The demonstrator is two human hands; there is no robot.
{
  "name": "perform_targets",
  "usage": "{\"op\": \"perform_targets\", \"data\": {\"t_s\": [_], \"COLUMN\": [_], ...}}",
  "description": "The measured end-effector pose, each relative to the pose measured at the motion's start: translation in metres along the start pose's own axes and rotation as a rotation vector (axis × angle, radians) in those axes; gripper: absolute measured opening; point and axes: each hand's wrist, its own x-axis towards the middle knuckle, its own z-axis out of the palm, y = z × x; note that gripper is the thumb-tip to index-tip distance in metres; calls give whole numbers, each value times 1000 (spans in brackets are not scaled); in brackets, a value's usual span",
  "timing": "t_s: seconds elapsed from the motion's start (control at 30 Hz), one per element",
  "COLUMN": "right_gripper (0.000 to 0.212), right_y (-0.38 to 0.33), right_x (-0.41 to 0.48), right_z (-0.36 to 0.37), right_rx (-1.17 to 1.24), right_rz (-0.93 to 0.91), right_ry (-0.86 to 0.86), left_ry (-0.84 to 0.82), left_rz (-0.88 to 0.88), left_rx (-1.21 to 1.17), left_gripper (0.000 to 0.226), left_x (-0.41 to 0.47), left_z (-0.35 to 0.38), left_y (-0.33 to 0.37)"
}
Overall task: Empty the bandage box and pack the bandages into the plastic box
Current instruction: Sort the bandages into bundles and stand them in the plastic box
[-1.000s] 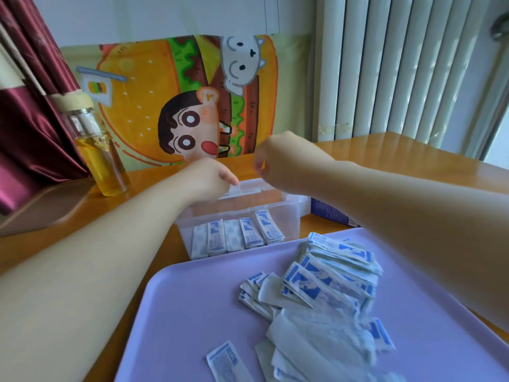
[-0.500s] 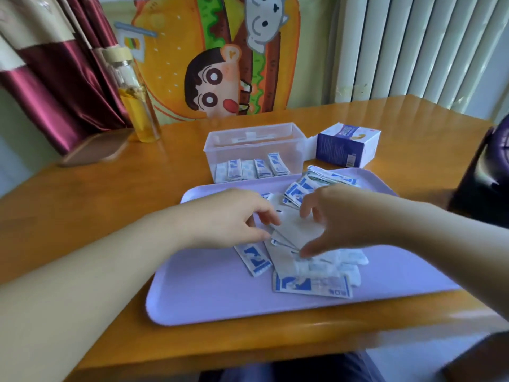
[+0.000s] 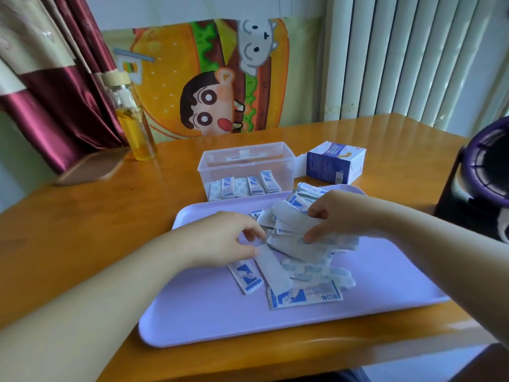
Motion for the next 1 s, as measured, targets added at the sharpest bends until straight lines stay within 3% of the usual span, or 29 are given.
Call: {"op": "perform_targets", "data": {"t_s": [0.3,0.43,0.53,0.6,0.7,0.77,1.0], "right_gripper": [17,21,17,13,18,13,18], "right_y": [-2,-8,-18,-27,-35,-35,-33], "right_x": [2,14,25,29,38,45,57], "right_z": [-15,-9,5,13,21,21,19], "right_rx": [322,673,976,1070,1190,1086,1071], "right_rz": [79,67,30,-12,-38,-44,-30], "right_ry": [145,241,186,134,60,86,134], "left_ry": [193,162,152,238,454,544,602], "left_rz": [-101,-124,-167,-179,-233,-259,-253], "left_rx": [-257,-708,-1076,-1277,-1244,-1143,-1215], "left_gripper": [13,14,20,19,20,21,13], "left_x": [0,9,14,20,29,30,36], "left_z": [-6,0,3,4,6,7,9], "left_y": [-7,6,18,19,10,4,-19]}}
